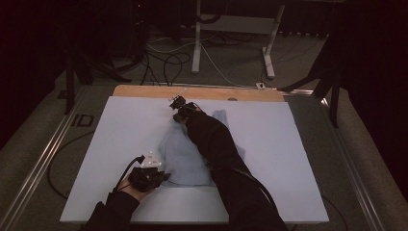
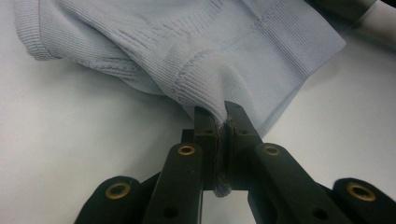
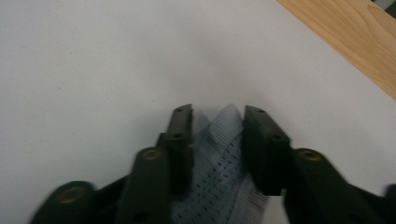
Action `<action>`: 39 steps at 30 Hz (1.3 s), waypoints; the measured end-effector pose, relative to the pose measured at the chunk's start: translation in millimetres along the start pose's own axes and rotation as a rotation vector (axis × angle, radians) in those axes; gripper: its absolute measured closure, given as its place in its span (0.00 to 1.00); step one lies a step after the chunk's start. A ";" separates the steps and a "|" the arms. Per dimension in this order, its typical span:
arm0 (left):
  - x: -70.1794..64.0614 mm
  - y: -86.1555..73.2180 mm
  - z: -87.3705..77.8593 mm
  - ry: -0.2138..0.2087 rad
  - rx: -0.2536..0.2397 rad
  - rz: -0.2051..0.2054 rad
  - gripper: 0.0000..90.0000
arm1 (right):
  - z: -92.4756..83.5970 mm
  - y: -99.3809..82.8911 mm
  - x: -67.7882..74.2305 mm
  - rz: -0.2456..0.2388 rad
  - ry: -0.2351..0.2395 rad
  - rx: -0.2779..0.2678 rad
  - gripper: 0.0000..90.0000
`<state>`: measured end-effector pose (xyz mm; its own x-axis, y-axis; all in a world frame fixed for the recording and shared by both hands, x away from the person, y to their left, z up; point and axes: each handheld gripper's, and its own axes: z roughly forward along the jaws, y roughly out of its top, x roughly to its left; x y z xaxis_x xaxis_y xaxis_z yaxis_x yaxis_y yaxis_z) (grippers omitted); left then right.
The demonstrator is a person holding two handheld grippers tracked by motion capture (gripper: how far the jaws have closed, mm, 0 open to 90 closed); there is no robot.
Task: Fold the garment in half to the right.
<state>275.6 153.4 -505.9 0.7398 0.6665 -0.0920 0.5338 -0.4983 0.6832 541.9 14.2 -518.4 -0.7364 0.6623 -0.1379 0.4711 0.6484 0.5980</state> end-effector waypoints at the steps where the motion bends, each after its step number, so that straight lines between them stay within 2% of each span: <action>1: 0.1 -0.1 0.1 -0.001 0.001 -0.001 0.96 | 0.0 0.0 0.0 0.000 0.000 0.000 0.80; 2: 0.1 -0.4 0.0 -0.001 0.001 -0.001 0.96 | -0.7 1.1 2.6 -0.014 -0.007 0.010 0.89; 6: 1.5 -0.6 -0.7 -0.015 -0.001 -0.011 0.96 | -2.0 3.4 5.2 -0.044 -0.023 0.019 0.94; 8: 1.4 -0.5 -1.1 -0.017 -0.004 -0.014 0.96 | -2.3 3.6 5.7 -0.051 -0.027 0.018 0.94; 9: 1.2 0.2 -1.9 -0.020 -0.004 -0.010 0.96 | -3.8 5.0 6.4 -0.069 -0.028 0.022 0.95; 12: 0.4 0.1 -2.5 -0.012 -0.009 -0.009 0.96 | -8.0 6.4 6.4 -0.068 -0.026 -0.004 0.95; 13: -1.0 0.0 -2.4 0.001 -0.011 -0.001 0.96 | -9.8 7.0 6.6 -0.071 -0.026 -0.005 0.95; 15: -1.7 0.3 -2.4 0.000 -0.010 0.001 0.96 | -11.5 7.7 6.5 -0.073 -0.024 -0.008 0.95; 17: -2.6 1.2 -3.4 -0.010 -0.018 -0.006 0.96 | -17.3 8.4 4.7 -0.059 -0.014 -0.024 0.95; 20: -4.1 2.7 -4.7 -0.023 -0.022 0.006 0.96 | -23.5 7.7 3.2 -0.063 0.002 -0.043 0.95; 29: -13.0 14.1 -9.2 -0.049 -0.049 0.032 0.96 | -44.2 9.4 -4.4 -0.059 0.009 -0.076 0.95; 30: -13.0 14.1 -9.2 -0.049 -0.049 0.032 0.96 | -46.0 9.6 -5.4 -0.071 0.007 -0.076 0.95; 39: -19.8 26.5 -11.1 -0.074 -0.058 0.055 0.96 | -61.0 5.5 -12.8 -0.053 0.022 -0.107 0.95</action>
<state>270.5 133.2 -477.9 0.7967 0.5951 -0.1055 0.4690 -0.4986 0.7290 524.4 -13.7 -465.2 -0.7702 0.6189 -0.1545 0.3776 0.6376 0.6715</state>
